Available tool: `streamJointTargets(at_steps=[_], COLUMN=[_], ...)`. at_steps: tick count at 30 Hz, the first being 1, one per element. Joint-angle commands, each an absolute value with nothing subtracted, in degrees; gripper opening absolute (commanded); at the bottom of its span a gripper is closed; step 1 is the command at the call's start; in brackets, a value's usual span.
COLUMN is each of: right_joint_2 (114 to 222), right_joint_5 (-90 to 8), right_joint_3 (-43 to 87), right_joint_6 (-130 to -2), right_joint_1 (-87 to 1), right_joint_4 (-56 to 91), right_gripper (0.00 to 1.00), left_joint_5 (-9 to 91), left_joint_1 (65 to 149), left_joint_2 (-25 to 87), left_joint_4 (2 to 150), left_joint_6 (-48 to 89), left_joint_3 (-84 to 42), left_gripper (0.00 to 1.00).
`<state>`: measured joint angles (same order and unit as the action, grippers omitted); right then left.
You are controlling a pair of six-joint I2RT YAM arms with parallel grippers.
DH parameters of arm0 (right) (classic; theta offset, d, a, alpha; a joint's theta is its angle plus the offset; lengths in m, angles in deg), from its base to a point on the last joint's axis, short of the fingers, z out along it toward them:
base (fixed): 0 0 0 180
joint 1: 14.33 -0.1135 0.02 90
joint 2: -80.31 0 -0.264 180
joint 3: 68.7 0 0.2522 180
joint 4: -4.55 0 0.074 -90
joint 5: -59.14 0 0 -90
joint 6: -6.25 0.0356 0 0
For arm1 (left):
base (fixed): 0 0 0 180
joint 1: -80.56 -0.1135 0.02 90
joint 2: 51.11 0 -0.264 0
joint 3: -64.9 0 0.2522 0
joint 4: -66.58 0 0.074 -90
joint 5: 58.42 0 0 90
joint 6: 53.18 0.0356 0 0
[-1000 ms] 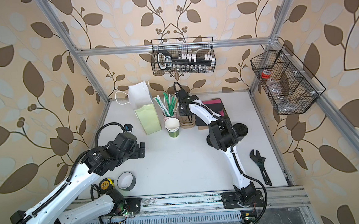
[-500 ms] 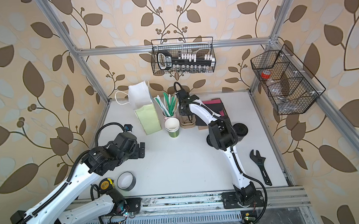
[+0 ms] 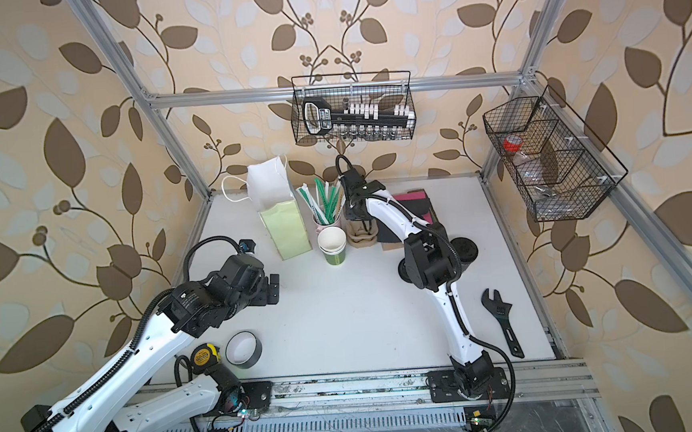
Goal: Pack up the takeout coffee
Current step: 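Move the right gripper to the brown pulp cup carrier and grasp its edge, then lift the carrier with right while the left gripper grasps the green bag handle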
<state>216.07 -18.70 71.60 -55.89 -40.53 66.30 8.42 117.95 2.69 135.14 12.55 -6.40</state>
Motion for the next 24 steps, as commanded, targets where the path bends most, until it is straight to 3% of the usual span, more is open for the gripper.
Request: streamJointTargets(at_steps=[1, 10, 24], right_joint_2=[212.4, 207.0, 181.5], right_joint_5=[-17.7, -14.9, -13.2], right_joint_3=[74.6, 73.5, 49.5], right_joint_6=[-55.4, -55.5, -56.0], right_joint_1=[-41.0, -40.8, -41.1], right_joint_4=[67.9, 70.9, 68.1], right_gripper=[0.31, 0.30, 0.31], left_joint_5=[7.0, 6.8, 5.1], left_joint_1=[117.2, 117.1, 114.8], left_joint_2=[2.8, 2.8, 0.8], left_joint_4=[134.9, 134.9, 135.0], left_joint_6=[12.1, 12.1, 10.4], left_joint_3=[-6.3, -6.3, -8.8], left_gripper=[0.99, 0.99, 0.99])
